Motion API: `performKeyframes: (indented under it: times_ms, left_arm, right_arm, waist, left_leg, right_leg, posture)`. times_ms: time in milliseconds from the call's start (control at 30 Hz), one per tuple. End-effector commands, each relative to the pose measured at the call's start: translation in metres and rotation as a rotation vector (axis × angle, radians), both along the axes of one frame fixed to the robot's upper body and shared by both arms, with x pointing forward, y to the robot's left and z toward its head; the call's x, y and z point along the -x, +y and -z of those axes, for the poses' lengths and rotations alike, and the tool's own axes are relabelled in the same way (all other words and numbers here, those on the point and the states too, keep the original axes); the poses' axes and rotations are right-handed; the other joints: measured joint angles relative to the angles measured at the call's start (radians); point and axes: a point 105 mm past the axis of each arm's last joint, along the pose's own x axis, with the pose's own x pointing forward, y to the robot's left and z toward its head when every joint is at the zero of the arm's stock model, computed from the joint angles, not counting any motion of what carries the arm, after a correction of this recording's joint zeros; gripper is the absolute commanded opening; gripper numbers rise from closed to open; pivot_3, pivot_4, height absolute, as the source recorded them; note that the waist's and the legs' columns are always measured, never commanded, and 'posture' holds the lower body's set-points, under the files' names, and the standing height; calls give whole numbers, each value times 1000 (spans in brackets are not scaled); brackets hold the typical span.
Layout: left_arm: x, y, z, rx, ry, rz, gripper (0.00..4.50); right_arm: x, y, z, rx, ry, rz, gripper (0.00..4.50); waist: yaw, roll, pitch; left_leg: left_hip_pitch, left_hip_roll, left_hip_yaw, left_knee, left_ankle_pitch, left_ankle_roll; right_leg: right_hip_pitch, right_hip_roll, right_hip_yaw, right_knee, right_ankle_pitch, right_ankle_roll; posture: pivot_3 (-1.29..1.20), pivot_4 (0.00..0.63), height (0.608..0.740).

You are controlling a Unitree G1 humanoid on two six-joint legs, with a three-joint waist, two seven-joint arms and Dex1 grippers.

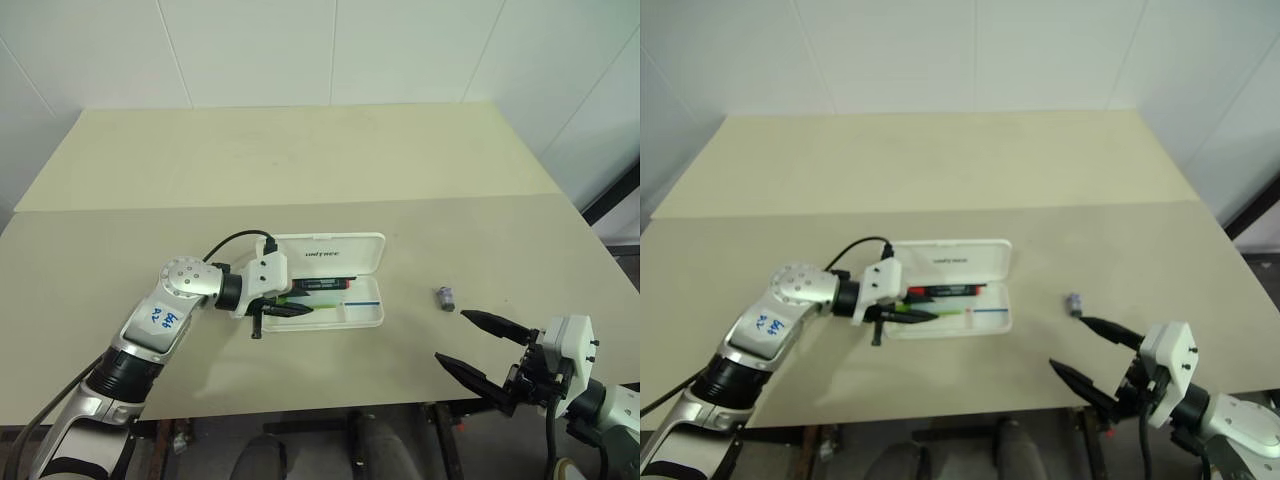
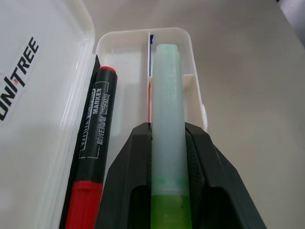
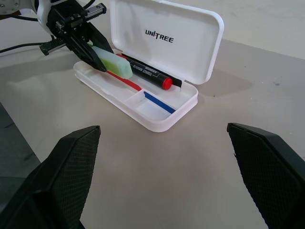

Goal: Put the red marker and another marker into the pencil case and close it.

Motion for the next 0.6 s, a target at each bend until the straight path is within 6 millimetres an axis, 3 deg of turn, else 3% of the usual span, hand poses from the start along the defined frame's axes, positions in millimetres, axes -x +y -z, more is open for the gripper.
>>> performKeyframes:
  times_ms: [33, 367, 600]
  left_arm:
    - [2, -4, -10, 17, -41, 34, 1251]
    - [2, -5, -16, 31, -71, 32, 4480]
    - [10, -15, -32, 89, -72, 47, 4480]
  right_arm:
    - [1, 3, -6, 3, -29, -12, 4500]
    - [-1, 2, -6, 6, -34, -7, 4500]
    - [-2, 1, -6, 12, -35, -8, 4500]
  waist:
    - [0, 0, 0]
    - [0, 0, 0]
    - [0, 0, 0]
  left_leg:
    - [0, 0, 0, 0, 0, 0]
    - [0, 0, 0, 0, 0, 0]
    - [0, 0, 0, 0, 0, 0]
  right_leg:
    - [0, 0, 0, 0, 0, 0]
    - [0, 0, 0, 0, 0, 0]
    - [0, 0, 0, 0, 0, 0]
  posture:
    - [0, 150, 740]
    - [0, 150, 740]
    - [0, 150, 740]
